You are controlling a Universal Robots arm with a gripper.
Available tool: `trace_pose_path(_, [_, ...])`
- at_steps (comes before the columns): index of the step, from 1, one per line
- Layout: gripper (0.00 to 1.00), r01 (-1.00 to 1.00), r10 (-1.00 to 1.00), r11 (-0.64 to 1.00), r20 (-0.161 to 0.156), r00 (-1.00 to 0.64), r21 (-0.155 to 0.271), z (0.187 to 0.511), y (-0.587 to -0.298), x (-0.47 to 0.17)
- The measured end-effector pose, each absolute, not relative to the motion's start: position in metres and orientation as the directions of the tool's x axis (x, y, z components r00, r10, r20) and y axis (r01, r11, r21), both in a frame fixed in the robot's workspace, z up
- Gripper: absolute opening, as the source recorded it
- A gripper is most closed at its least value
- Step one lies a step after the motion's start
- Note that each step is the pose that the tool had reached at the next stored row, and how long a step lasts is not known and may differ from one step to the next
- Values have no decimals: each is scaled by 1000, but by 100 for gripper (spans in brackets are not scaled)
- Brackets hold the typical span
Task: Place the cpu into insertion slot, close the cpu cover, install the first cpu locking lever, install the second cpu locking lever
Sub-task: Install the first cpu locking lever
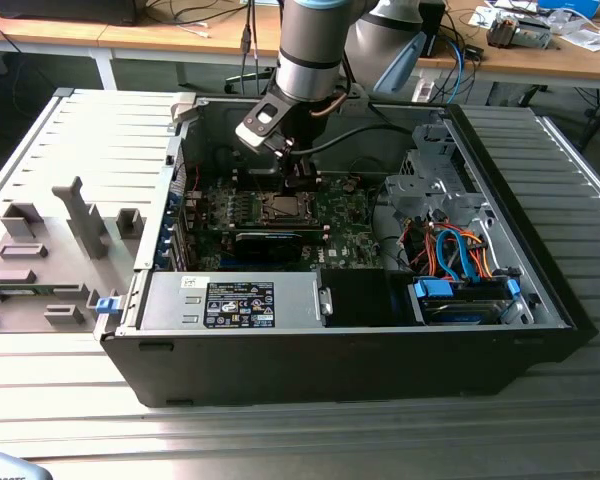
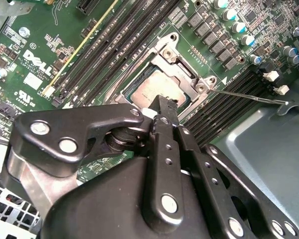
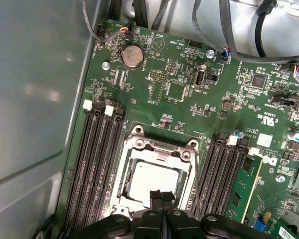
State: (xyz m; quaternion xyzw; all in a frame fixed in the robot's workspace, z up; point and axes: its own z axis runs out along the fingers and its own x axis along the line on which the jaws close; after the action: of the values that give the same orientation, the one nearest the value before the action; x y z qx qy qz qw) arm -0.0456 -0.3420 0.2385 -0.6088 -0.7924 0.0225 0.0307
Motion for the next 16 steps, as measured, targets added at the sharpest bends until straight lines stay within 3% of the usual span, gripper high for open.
trace_pose_path(16, [11, 949, 952, 305, 21, -305, -73, 238, -342, -46])
